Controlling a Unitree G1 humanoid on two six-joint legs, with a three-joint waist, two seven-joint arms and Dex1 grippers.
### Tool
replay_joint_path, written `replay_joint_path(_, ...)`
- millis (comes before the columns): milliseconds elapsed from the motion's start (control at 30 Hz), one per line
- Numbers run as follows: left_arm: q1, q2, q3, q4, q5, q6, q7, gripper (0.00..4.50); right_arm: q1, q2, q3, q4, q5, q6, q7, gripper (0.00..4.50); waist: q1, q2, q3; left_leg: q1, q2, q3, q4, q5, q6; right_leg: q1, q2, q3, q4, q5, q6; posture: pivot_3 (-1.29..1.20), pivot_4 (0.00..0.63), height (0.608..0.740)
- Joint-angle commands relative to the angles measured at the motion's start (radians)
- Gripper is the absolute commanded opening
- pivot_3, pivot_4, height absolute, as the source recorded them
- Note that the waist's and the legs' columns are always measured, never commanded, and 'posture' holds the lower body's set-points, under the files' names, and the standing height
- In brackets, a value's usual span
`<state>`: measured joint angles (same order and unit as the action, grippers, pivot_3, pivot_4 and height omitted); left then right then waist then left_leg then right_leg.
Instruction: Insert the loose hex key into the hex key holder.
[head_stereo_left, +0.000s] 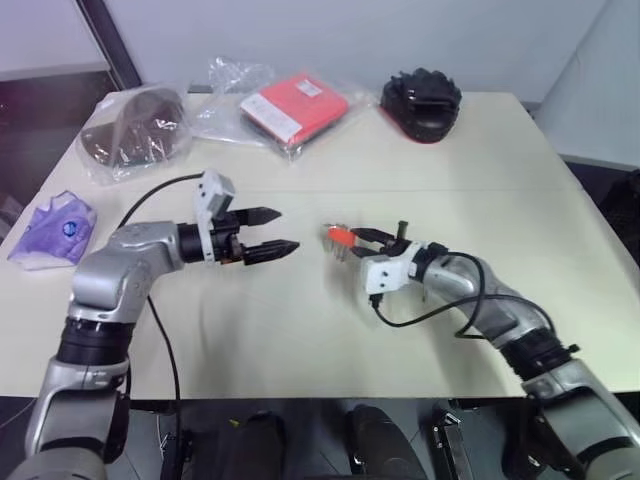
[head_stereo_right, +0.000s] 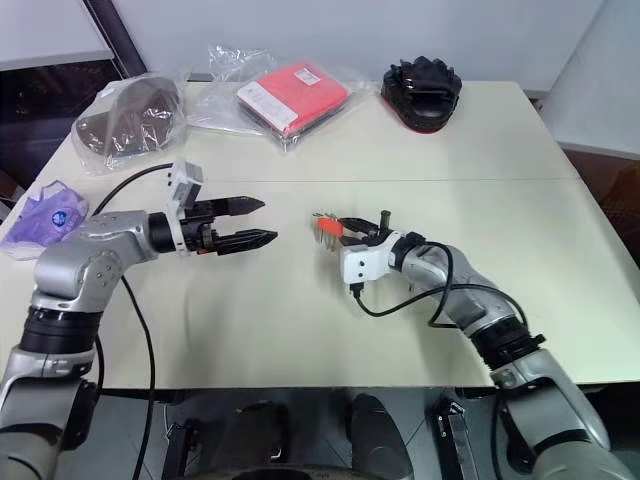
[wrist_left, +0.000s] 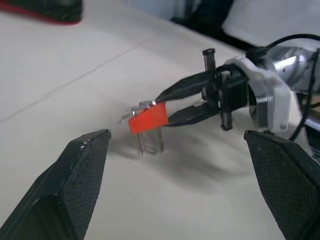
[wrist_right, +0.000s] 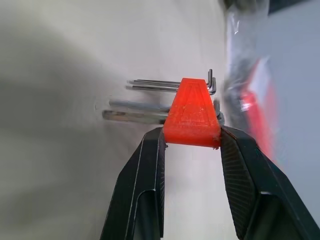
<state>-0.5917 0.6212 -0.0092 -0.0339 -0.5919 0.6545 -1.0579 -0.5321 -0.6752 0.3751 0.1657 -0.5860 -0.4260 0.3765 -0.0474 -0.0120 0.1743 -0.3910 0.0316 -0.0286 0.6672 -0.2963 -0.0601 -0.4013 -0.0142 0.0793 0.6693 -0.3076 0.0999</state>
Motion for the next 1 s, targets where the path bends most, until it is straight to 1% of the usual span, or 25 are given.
replay_joint_path(33,-0.037,0.005,-0.007,-0.012,-0.01,-0.025,-0.062,4.5,-0.035,-0.035,-0.05,-0.102,-0.042,-0.074,-0.049,0.99,-0.001,0.0,0.0,0.0,0.0,0.0,0.0,0.0,0.0,0.0,0.0,0.0,0.0,0.0,0.0,0.0,0.15,0.74)
replay_joint_path(167,-0.085,-0.014,-0.002,-0.005,-0.055,0.008,-0.102,4.5,-0.084,-0.062,-0.099,-0.179,-0.051,-0.137,-0.08,0.99,0.003,0.0,0.0,0.0,0.0,0.0,0.0,0.0,0.0,-0.001,0.0,0.001,0.001,0.0,0.0,0.0,0.15,0.74)
replay_joint_path(300,-0.145,-0.058,0.023,0.034,-0.095,0.046,-0.094,4.5,-0.128,-0.077,-0.144,-0.237,-0.034,-0.217,-0.107,0.99,0.006,0.0,0.0,0.0,0.0,0.0,0.001,0.0,0.0,0.0,0.0,0.0,0.0,0.0,0.0,0.0,0.15,0.74)
replay_joint_path(500,-0.202,-0.091,0.037,0.062,-0.125,0.066,-0.09,4.5,-0.121,-0.078,-0.162,-0.268,-0.002,-0.283,-0.092,0.99,0.004,0.0,0.0,0.0,0.0,0.0,0.001,0.0,0.0,0.001,0.0,0.0,0.0,0.0,0.0,0.0,0.15,0.74)
replay_joint_path(667,-0.2,-0.072,0.033,0.072,-0.106,0.052,-0.113,4.5,-0.088,-0.089,-0.165,-0.286,0.025,-0.308,-0.062,0.99,0.002,0.0,0.0,0.0,0.0,0.0,0.001,0.0,-0.001,0.0,0.0,0.0,0.001,0.0,0.0,0.0,0.15,0.74)
replay_joint_path(900,-0.164,-0.01,0.045,0.055,-0.096,0.043,-0.141,4.5,-0.071,-0.092,-0.175,-0.297,0.053,-0.327,-0.019,0.99,0.003,0.0,0.0,0.0,0.0,0.0,0.001,0.001,-0.001,0.0,0.0,0.0,0.001,0.0,0.0,0.0,0.15,0.74)
replay_joint_path(1000,-0.162,-0.013,0.049,0.065,-0.093,0.031,-0.136,4.5,-0.069,-0.093,-0.179,-0.302,0.062,-0.333,-0.008,0.99,0.004,0.0,0.0,0.0,0.0,0.0,0.001,0.001,-0.001,0.0,0.0,0.001,0.001,0.0,0.0,0.0,0.15,0.74)
